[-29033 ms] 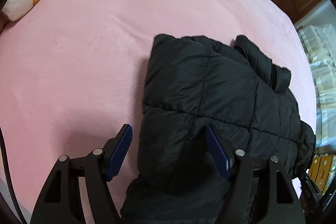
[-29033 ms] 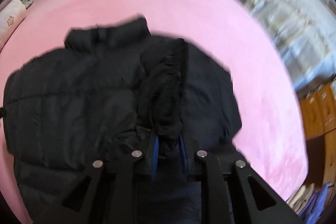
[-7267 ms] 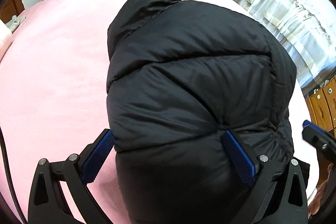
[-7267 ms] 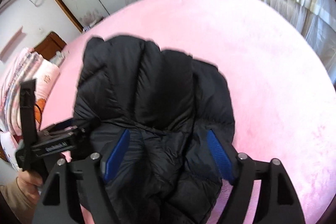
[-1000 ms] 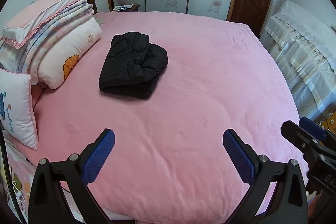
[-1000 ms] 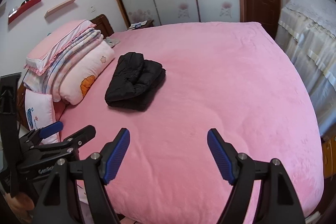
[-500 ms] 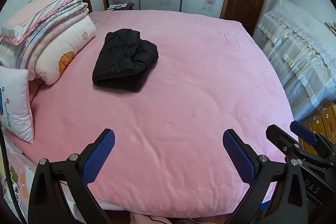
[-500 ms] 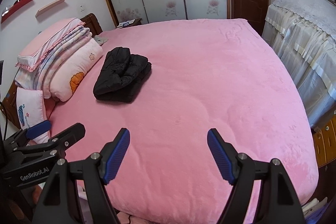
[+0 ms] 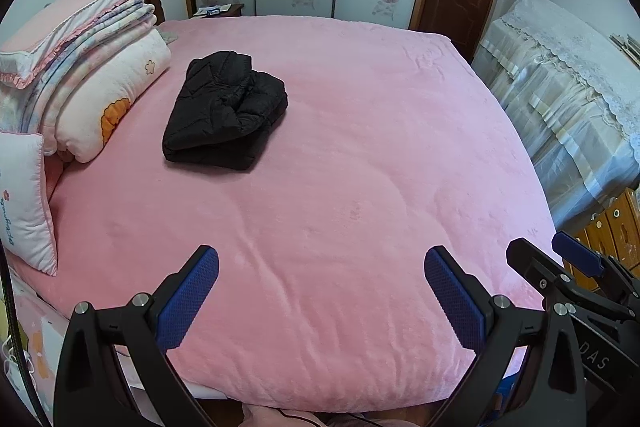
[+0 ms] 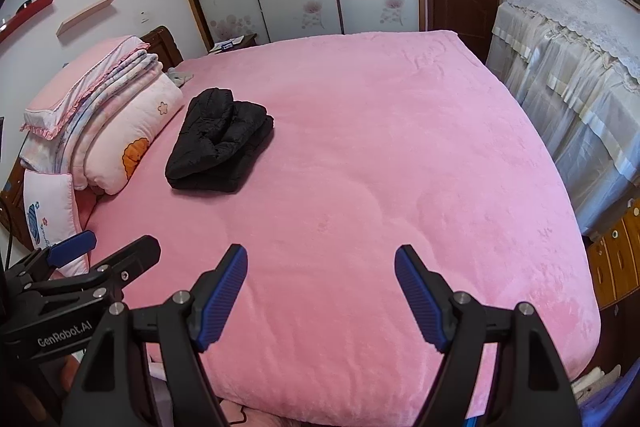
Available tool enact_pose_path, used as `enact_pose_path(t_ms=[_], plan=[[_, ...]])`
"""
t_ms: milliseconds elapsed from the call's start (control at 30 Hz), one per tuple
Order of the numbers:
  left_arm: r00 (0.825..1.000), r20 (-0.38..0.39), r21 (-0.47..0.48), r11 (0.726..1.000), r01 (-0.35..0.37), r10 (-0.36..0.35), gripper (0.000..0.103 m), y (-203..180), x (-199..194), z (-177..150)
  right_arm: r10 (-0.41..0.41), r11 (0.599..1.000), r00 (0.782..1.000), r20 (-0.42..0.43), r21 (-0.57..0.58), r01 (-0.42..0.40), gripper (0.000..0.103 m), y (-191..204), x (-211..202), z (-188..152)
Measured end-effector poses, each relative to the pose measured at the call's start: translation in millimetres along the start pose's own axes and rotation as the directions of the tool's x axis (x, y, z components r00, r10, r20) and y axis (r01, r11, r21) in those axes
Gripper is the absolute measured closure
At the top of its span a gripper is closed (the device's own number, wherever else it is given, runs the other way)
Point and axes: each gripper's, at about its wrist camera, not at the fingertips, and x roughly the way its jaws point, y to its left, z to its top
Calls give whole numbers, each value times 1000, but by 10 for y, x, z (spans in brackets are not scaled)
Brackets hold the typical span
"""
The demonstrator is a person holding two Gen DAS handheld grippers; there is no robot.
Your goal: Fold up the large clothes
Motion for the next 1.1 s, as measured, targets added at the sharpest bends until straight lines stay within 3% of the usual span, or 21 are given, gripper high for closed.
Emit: enact_pose_path(t_ms=[567, 1100], plan=[[998, -57, 23, 1000, 18, -17, 1, -98, 179, 23, -53, 998, 998, -29, 14, 53, 26, -115, 54, -22], [998, -58, 64, 998, 19, -16, 1, -238, 223, 8, -83, 996, 996, -31, 33, 84, 26, -206, 68, -30]])
